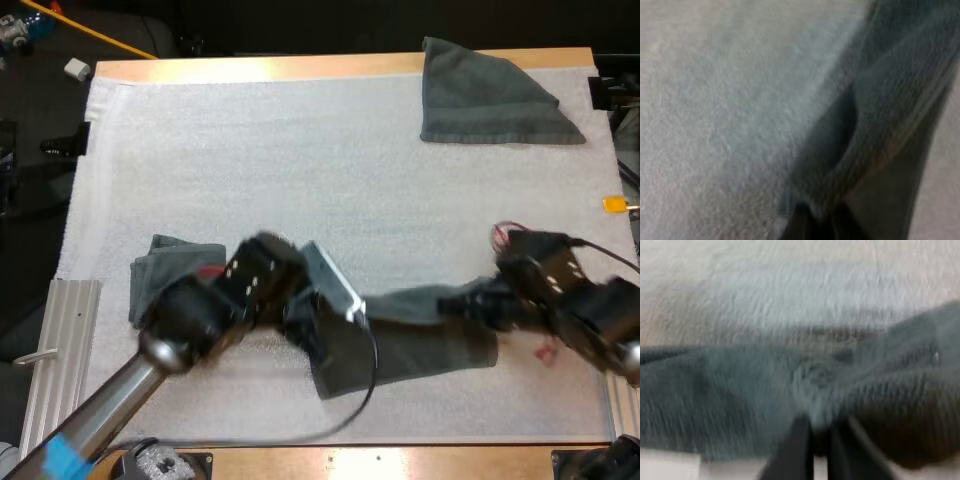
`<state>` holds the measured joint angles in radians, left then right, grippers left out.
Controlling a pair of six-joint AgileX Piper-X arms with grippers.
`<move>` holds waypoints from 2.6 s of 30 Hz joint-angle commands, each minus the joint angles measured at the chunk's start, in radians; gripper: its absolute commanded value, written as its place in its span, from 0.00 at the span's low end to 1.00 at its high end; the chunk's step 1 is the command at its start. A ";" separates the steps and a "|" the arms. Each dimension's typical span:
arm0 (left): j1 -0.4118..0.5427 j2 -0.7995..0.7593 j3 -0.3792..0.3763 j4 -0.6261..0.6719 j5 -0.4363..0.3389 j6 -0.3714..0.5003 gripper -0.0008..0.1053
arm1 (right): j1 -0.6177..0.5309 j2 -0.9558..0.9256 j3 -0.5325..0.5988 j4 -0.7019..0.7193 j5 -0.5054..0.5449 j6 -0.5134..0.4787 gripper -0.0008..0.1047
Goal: Pick towel from pile, fold and stack
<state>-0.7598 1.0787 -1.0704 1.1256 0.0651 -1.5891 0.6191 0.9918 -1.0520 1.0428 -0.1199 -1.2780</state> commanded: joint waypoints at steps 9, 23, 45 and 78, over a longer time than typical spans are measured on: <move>0.249 0.206 0.013 -0.236 0.146 0.052 0.01 | -0.123 0.289 0.006 -0.301 -0.004 0.086 0.01; 0.401 0.436 0.015 -0.426 0.202 0.040 0.01 | -0.282 0.505 0.008 -0.537 -0.073 0.316 0.01; 0.397 0.479 -0.005 -0.481 0.144 0.060 0.56 | -0.288 0.559 0.005 -0.875 -0.133 0.393 0.67; 0.397 -0.193 -0.040 0.076 0.186 -0.110 0.52 | -0.284 -0.085 0.001 -0.106 -0.079 -0.144 0.60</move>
<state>-0.3608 0.9434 -1.1077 1.1553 0.2401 -1.6714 0.3365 0.9596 -1.0459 0.8377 -0.2132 -1.4010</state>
